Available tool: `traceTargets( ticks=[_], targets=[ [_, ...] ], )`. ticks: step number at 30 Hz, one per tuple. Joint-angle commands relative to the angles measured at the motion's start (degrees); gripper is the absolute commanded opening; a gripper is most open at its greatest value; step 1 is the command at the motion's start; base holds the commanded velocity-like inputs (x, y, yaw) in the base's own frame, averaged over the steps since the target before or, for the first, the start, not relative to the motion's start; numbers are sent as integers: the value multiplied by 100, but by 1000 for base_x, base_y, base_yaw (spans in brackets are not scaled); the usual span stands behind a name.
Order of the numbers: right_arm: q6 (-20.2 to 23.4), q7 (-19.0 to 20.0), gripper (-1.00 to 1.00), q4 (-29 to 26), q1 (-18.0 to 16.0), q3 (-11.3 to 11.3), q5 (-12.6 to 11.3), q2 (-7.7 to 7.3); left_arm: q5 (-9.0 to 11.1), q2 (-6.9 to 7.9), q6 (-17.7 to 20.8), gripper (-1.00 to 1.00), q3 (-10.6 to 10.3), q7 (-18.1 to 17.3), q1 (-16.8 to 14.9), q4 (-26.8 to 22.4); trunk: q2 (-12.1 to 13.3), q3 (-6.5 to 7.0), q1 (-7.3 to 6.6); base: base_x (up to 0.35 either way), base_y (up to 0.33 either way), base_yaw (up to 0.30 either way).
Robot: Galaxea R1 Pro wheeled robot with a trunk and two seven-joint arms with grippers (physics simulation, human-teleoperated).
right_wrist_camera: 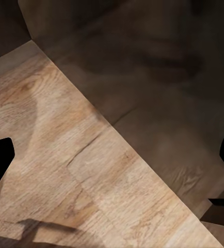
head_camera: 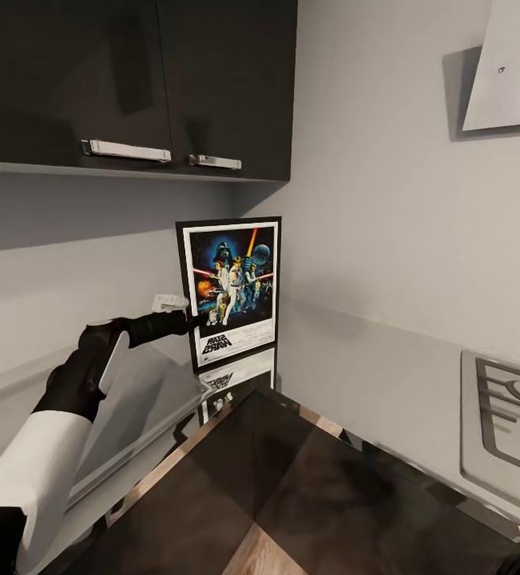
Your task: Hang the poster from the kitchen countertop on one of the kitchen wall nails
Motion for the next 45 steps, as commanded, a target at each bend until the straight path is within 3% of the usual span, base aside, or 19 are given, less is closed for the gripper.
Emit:
traceTargets(
  ticks=[1, 27, 31, 43, 44, 45],
  targets=[
    [-15, 4, 100, 2, -3, 7, 15, -3, 59, 5, 48, 100, -13, 18, -12, -2, -3, -6, 0, 0, 0, 0],
    [-15, 3, 100, 2, -3, 7, 15, -3, 52, -20, 52, 100, -23, 43, -237, 299, -3, -6, 0, 0, 0, 0],
    [-15, 2, 100, 2, -3, 7, 15, -3, 52, -98, 38, 100, -35, 45, -421, 640, -3, -6, 0, 0, 0, 0],
    [-15, 2, 100, 2, -3, 7, 15, -3, 52, -137, 34, 100, -38, 43, -456, 704, -3, -6, 0, 0, 0, 0],
    [-15, 2, 100, 2, -3, 7, 15, -3, 52, -137, 34, -100, -38, 41, -455, 704, -3, -6, 0, 0, 0, 0],
    [-15, 3, 100, 2, -3, 7, 15, -3, 52, -137, 34, -100, -38, 40, -455, 702, -3, -6, 0, 0, 0, 0]
  ],
)
